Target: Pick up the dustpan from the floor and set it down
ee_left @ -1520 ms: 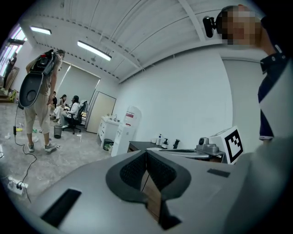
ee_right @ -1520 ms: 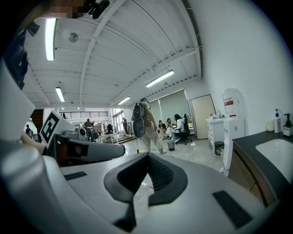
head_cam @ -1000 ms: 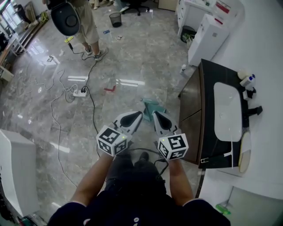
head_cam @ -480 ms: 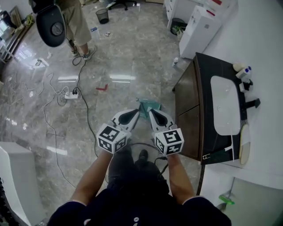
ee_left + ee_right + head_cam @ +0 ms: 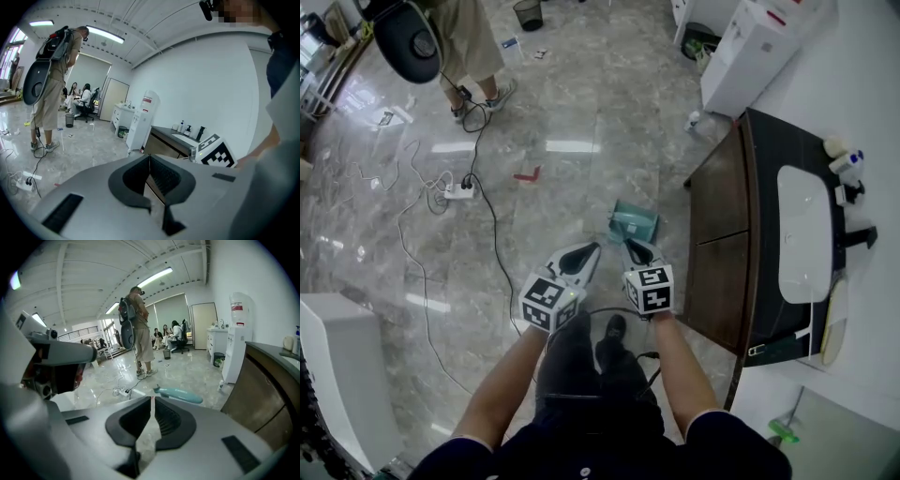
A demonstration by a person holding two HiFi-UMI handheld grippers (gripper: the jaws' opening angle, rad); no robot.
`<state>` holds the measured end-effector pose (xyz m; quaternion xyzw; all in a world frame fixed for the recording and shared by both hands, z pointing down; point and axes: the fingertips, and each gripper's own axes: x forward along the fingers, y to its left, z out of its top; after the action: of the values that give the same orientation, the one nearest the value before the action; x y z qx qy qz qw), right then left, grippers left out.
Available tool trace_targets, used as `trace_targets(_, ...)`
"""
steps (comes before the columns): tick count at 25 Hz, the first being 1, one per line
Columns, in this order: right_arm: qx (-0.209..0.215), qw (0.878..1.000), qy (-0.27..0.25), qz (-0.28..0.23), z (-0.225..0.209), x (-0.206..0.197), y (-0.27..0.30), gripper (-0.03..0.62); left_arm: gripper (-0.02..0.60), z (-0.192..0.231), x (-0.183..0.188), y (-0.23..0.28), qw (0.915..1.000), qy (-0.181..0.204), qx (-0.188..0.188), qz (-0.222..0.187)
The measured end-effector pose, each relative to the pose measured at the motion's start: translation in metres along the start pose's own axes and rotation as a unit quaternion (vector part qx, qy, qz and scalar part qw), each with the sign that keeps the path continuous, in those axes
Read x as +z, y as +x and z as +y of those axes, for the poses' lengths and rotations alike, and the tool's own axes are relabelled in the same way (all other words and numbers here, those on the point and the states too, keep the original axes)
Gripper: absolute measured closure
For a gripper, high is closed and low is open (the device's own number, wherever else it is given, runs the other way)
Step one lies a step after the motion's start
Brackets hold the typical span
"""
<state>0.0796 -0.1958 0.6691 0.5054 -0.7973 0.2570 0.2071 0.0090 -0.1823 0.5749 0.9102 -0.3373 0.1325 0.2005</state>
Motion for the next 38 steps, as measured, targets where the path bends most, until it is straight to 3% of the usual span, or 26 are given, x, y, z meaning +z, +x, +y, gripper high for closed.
trace_targets(3,-0.028,1.000,0.001,0.010,-0.014,-0.014,0.032,0.585,0.568,0.014,-0.015,0.006,0.9999,-0.008,0.001,0.012)
trace_targets(7,-0.046,0.998,0.005,0.031,-0.027,-0.032,0.071,0.410,0.568,0.029,-0.029,0.013,0.9997,-0.015,0.003,0.021)
trace_targets(9,-0.055,0.998,0.004,0.037,-0.031,-0.039,0.088,0.376,0.568,0.035,-0.035,0.013,0.9994,-0.020,0.006,0.026)
trace_targets(19,-0.105,0.994,-0.016,0.002,-0.036,-0.021,0.132,0.383,0.568,0.058,-0.051,0.005,0.9984,-0.044,0.015,0.033)
trace_targets(21,-0.122,0.992,-0.022,-0.005,-0.039,-0.014,0.131,0.487,0.568,0.063,-0.050,0.004,0.9985,-0.040,0.016,0.034)
trace_targets(27,-0.135,0.990,-0.038,-0.009,-0.049,-0.006,0.122,0.494,0.568,0.067,-0.046,0.001,0.9986,-0.038,0.014,0.033)
trace_targets(32,-0.120,0.991,-0.046,-0.027,-0.050,0.015,0.097,0.497,0.568,0.058,-0.037,0.001,0.9989,-0.034,0.009,0.032)
trace_targets(38,-0.070,0.995,-0.043,-0.057,-0.023,0.054,0.039,0.497,0.568,0.033,-0.009,-0.006,0.9993,-0.036,-0.004,0.008)
